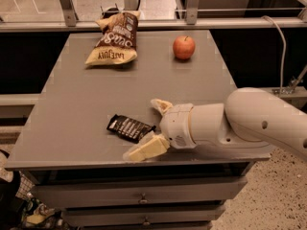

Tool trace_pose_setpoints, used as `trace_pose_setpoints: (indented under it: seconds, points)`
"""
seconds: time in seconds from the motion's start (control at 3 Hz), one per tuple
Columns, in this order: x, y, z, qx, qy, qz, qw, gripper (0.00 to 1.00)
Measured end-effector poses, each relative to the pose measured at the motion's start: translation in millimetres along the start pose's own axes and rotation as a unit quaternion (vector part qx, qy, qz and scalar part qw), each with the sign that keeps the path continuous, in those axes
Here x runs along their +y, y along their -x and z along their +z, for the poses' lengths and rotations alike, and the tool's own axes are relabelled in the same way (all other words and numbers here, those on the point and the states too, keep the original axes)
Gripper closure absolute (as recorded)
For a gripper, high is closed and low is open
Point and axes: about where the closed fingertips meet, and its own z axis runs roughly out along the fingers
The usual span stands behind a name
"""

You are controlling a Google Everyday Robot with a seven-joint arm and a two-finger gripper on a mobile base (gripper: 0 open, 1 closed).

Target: Move rxbar chocolate near brown chip bag

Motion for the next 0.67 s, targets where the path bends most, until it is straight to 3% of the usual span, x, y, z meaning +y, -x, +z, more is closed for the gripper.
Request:
trace_pose_setpoints:
  seconds: [0.67]
  points:
    - [2.8,3.5,2.5,-0.001,-0.001,-0.003,1.0000,0.56]
